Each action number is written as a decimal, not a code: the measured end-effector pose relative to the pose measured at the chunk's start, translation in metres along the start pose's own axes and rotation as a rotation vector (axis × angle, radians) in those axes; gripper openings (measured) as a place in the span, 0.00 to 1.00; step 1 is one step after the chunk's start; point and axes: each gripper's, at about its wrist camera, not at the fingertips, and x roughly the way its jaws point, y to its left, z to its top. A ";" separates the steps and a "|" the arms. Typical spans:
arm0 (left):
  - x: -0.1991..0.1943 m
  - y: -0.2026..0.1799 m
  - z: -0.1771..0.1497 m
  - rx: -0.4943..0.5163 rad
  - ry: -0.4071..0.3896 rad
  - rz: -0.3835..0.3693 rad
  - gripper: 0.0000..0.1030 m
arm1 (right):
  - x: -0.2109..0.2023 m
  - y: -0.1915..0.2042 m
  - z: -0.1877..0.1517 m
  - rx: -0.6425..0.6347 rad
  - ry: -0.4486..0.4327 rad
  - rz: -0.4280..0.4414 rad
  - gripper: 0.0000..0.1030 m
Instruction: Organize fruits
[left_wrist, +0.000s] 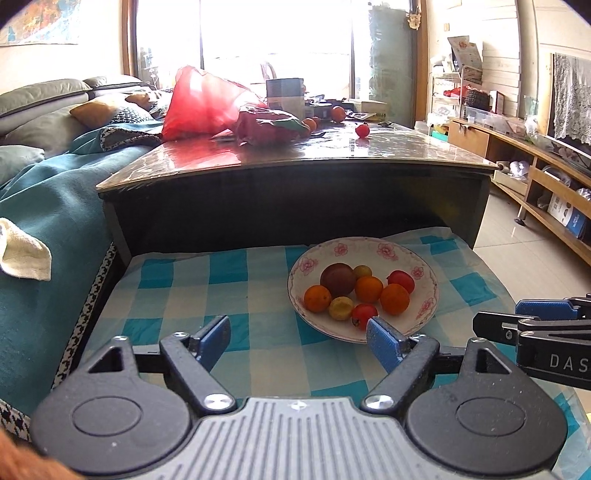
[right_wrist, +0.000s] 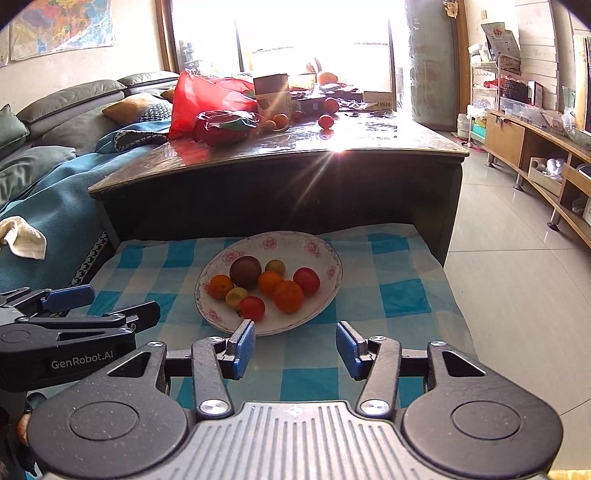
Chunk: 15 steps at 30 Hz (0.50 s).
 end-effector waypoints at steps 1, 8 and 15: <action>0.000 0.000 -0.001 -0.003 0.000 0.002 0.90 | 0.000 0.000 0.000 -0.002 0.001 0.000 0.44; 0.001 -0.001 -0.005 -0.001 -0.014 0.030 1.00 | 0.005 0.000 -0.004 -0.010 0.012 -0.001 0.44; 0.007 0.001 -0.010 -0.007 -0.001 0.048 1.00 | 0.007 -0.003 -0.008 -0.004 0.026 -0.005 0.44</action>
